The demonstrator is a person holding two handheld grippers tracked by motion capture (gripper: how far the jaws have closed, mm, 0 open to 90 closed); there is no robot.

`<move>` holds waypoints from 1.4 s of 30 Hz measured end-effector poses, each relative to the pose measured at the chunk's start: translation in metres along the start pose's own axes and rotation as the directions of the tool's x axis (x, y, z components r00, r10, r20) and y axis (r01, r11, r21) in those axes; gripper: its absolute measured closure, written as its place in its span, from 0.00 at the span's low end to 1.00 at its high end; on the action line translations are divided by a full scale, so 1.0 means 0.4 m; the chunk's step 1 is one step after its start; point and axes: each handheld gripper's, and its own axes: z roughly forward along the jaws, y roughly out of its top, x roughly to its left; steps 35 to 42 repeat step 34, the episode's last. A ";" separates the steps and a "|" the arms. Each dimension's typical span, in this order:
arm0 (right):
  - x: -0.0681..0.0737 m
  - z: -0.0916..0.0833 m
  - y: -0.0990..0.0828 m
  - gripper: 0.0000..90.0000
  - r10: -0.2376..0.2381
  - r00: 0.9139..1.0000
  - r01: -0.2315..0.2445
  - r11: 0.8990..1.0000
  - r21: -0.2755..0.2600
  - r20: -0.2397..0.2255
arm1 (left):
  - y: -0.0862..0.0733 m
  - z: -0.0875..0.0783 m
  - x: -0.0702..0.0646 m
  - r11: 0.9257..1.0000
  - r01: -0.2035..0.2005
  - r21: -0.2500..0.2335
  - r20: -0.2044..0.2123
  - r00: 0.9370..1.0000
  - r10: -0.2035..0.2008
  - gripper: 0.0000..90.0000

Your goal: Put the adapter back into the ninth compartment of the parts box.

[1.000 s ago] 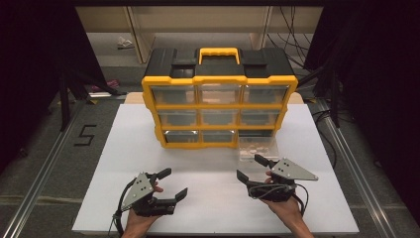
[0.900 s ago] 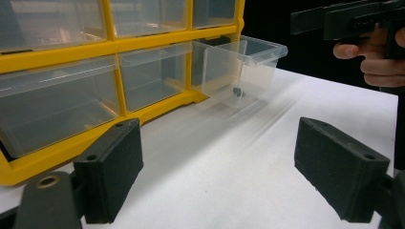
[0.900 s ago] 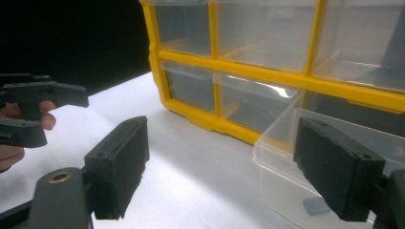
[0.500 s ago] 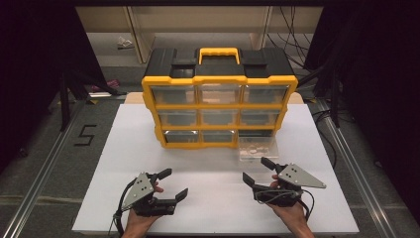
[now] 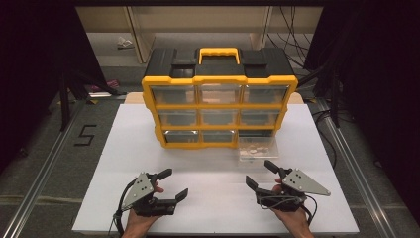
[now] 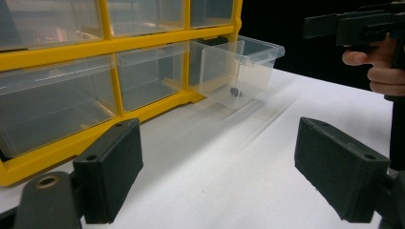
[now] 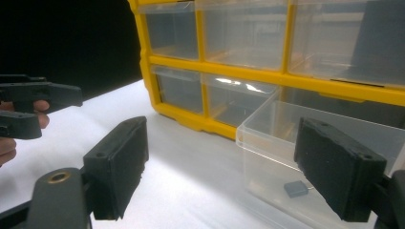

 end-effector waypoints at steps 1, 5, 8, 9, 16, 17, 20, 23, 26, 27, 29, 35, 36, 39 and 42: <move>0.000 -0.002 -0.002 0.22 -0.004 1.000 0.004 1.000 0.000 0.000 | 0.000 0.000 0.000 1.000 0.000 0.000 0.000 1.000 0.000 0.18; 0.000 -0.005 -0.010 0.21 0.000 1.000 0.000 1.000 0.000 0.001 | 0.000 0.000 0.000 1.000 -0.001 -0.001 0.001 1.000 0.001 0.18; 0.000 -0.005 -0.015 0.20 -0.003 1.000 0.003 1.000 0.004 0.002 | 0.000 0.000 -0.001 1.000 -0.002 -0.002 0.003 1.000 0.002 0.18; 0.001 -0.006 -0.017 0.20 -0.003 1.000 0.003 1.000 0.006 0.002 | 0.000 0.000 -0.001 1.000 -0.003 -0.002 0.003 1.000 0.003 0.18; 0.001 -0.013 -0.024 0.20 0.000 1.000 0.000 1.000 0.017 0.006 | 0.000 -0.001 -0.001 1.000 -0.003 -0.004 0.002 1.000 0.003 0.18; 0.001 -0.014 -0.025 0.20 -0.005 1.000 0.005 1.000 0.017 0.005 | 0.000 -0.001 -0.001 1.000 -0.002 -0.004 0.002 1.000 0.002 0.18; -0.001 -0.018 -0.027 0.19 -0.005 1.000 0.004 1.000 0.016 0.013 | 0.000 0.000 -0.001 1.000 -0.002 -0.004 0.002 1.000 0.002 0.18; -0.003 -0.024 -0.029 0.18 -0.001 1.000 0.001 1.000 0.013 0.018 | 0.000 0.002 0.000 1.000 -0.003 0.000 0.003 1.000 0.003 0.18; -0.009 -0.029 -0.031 0.18 0.002 1.000 -0.002 1.000 0.013 0.022 | -0.001 0.001 0.000 1.000 -0.003 -0.001 0.002 1.000 0.003 0.18; -0.011 -0.030 -0.032 0.18 0.002 1.000 -0.003 1.000 0.012 0.021 | -0.001 0.000 0.000 1.000 -0.002 -0.002 0.001 1.000 0.002 0.18; -0.012 -0.031 -0.033 0.18 0.000 1.000 0.000 1.000 0.011 0.024 | -0.001 0.000 0.001 1.000 -0.001 -0.003 0.000 1.000 0.001 0.18; -0.012 -0.032 -0.035 0.18 -0.009 1.000 0.008 1.000 0.016 0.029 | -0.001 0.002 -0.001 1.000 -0.006 0.003 0.000 1.000 0.006 0.18; -0.012 -0.032 -0.035 0.18 -0.009 1.000 0.008 1.000 0.016 0.029 | -0.001 0.002 -0.001 1.000 -0.006 0.003 0.000 1.000 0.006 0.18; -0.012 -0.032 -0.035 0.18 -0.009 1.000 0.008 1.000 0.016 0.029 | -0.001 0.002 -0.001 1.000 -0.006 0.003 0.000 1.000 0.006 0.18; -0.012 -0.032 -0.035 0.18 -0.009 1.000 0.008 1.000 0.016 0.029 | -0.001 0.002 -0.001 1.000 -0.006 0.003 0.000 1.000 0.006 0.18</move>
